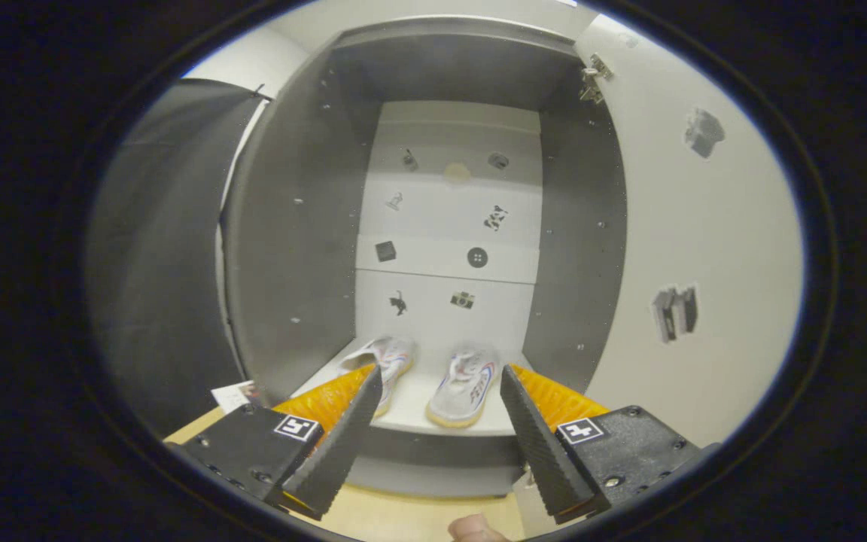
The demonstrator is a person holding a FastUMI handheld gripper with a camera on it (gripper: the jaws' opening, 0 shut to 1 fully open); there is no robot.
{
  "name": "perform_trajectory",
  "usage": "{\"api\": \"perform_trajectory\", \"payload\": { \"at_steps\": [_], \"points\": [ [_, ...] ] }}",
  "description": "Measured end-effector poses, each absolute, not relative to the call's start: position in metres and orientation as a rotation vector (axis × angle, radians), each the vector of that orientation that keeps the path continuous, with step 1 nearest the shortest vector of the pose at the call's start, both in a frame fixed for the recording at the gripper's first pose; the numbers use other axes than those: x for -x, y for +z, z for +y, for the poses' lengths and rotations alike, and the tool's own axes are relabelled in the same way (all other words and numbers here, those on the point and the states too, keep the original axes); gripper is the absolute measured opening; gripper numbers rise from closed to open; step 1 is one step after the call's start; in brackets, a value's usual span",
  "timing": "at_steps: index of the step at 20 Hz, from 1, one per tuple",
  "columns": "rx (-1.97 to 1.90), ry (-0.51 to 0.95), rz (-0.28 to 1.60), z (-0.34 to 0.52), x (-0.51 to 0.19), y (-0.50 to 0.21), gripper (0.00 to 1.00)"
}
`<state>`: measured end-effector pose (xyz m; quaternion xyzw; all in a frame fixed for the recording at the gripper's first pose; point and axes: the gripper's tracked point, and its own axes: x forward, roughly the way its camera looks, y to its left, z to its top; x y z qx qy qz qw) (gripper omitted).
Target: Open the shoe cabinet door, grab the shoes and put them into the shoe cabinet, then close the shoe cabinet door.
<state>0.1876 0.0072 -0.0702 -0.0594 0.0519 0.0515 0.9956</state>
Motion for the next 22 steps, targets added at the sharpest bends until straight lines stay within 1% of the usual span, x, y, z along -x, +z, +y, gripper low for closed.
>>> {"api": "perform_trajectory", "payload": {
  "at_steps": [3,8,13,17,22],
  "points": [
    [0.075,0.098,0.044,-0.001,-0.127,-0.06,1.0],
    [0.037,0.177,0.007,-0.011,-0.027,-0.058,1.0],
    [0.042,0.206,-0.063,-0.043,0.049,-0.051,1.0],
    [0.056,0.22,-0.071,-0.074,0.091,-0.053,1.0],
    [0.067,0.155,-0.092,-0.139,0.12,-0.049,1.0]
  ]
}}
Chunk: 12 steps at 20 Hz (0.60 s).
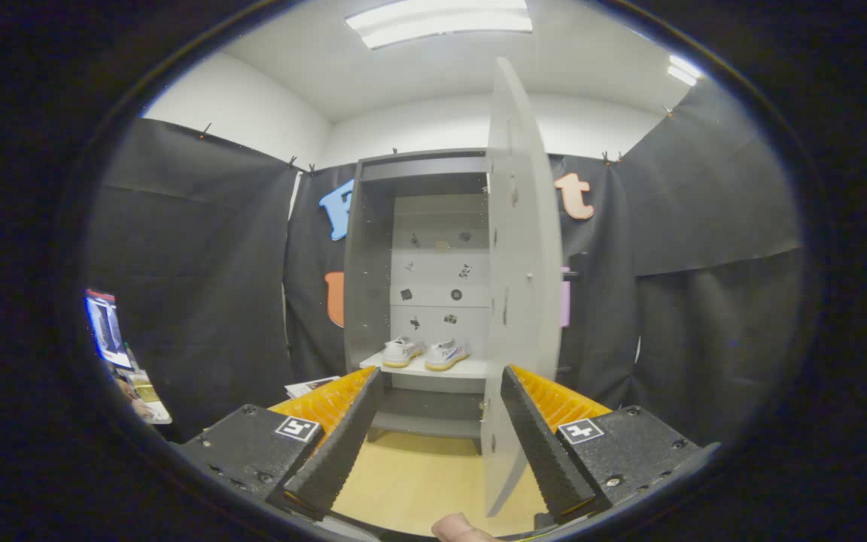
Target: Open the shoe cabinet door, grab the shoes and put them into the shoe cabinet, then close the shoe cabinet door.
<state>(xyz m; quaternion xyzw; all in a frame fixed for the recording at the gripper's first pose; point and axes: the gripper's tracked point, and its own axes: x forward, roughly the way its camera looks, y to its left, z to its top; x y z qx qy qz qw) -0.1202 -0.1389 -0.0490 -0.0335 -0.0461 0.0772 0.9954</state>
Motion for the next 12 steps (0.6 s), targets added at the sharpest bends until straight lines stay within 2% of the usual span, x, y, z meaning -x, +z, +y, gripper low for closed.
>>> {"api": "perform_trajectory", "payload": {
  "at_steps": [7,12],
  "points": [
    [0.022,0.009,-0.105,-0.256,0.129,-0.041,1.0],
    [0.011,0.006,-0.115,-0.3,0.125,-0.044,0.99]
  ]
}}
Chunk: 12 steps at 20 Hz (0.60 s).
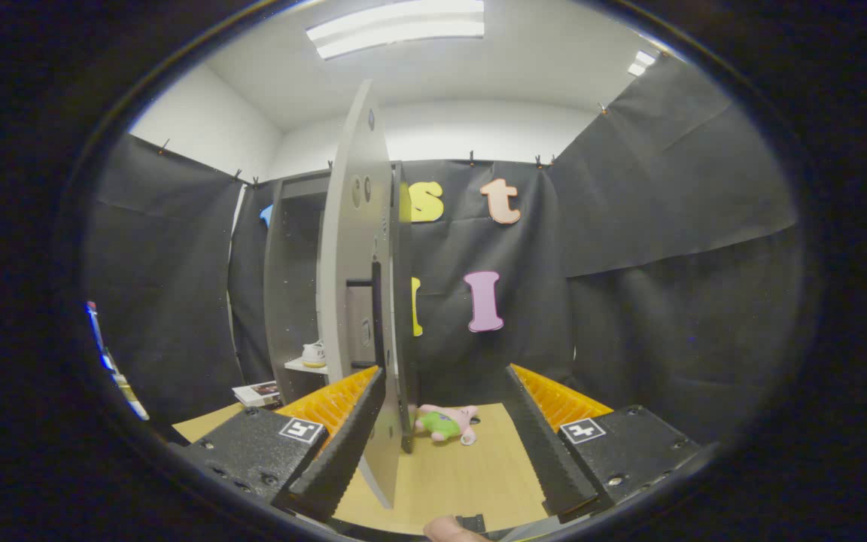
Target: Open the shoe cabinet door, grab the shoes and put them into the shoe cabinet, then close the shoe cabinet door.
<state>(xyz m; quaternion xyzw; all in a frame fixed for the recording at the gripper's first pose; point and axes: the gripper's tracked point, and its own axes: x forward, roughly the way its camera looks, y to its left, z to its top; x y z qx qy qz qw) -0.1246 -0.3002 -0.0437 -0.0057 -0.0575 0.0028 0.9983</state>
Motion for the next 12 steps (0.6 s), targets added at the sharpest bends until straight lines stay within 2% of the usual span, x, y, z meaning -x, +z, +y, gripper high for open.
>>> {"api": "perform_trajectory", "payload": {
  "at_steps": [7,12],
  "points": [
    [0.078,-0.067,-0.03,-0.362,0.051,-0.066,0.99],
    [0.025,0.03,-0.001,-0.335,0.007,-0.067,0.99]
  ]
}}
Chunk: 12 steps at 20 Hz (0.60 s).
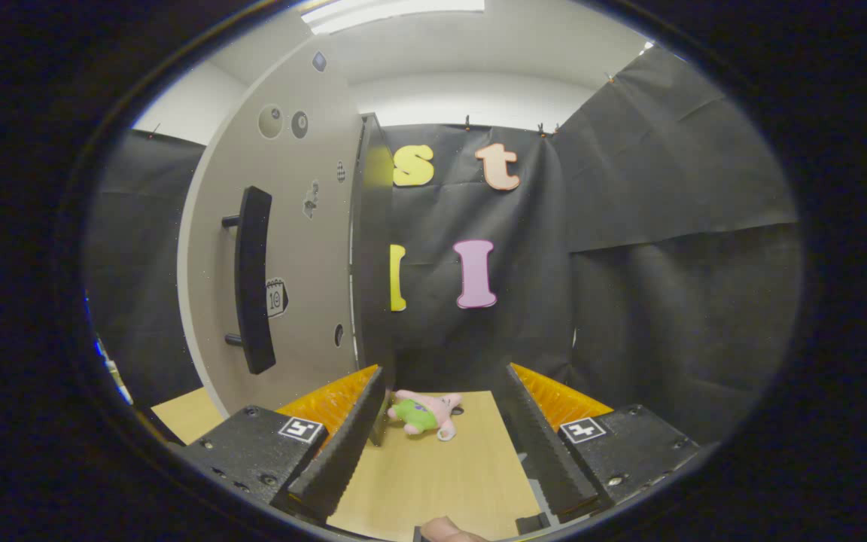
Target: Open the shoe cabinet door, grab the shoes and put them into the shoe cabinet, then close the shoe cabinet door.
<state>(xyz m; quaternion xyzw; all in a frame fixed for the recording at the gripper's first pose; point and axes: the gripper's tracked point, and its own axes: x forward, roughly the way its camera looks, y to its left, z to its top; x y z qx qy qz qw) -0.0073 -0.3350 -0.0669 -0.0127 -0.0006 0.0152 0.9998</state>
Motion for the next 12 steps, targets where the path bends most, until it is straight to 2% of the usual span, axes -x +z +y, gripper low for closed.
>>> {"api": "perform_trajectory", "payload": {
  "at_steps": [6,12],
  "points": [
    [0.04,0.133,-0.059,-0.278,0.001,-0.04,0.99],
    [0.092,0.072,-0.057,-0.277,0.003,-0.032,0.96]
  ]
}}
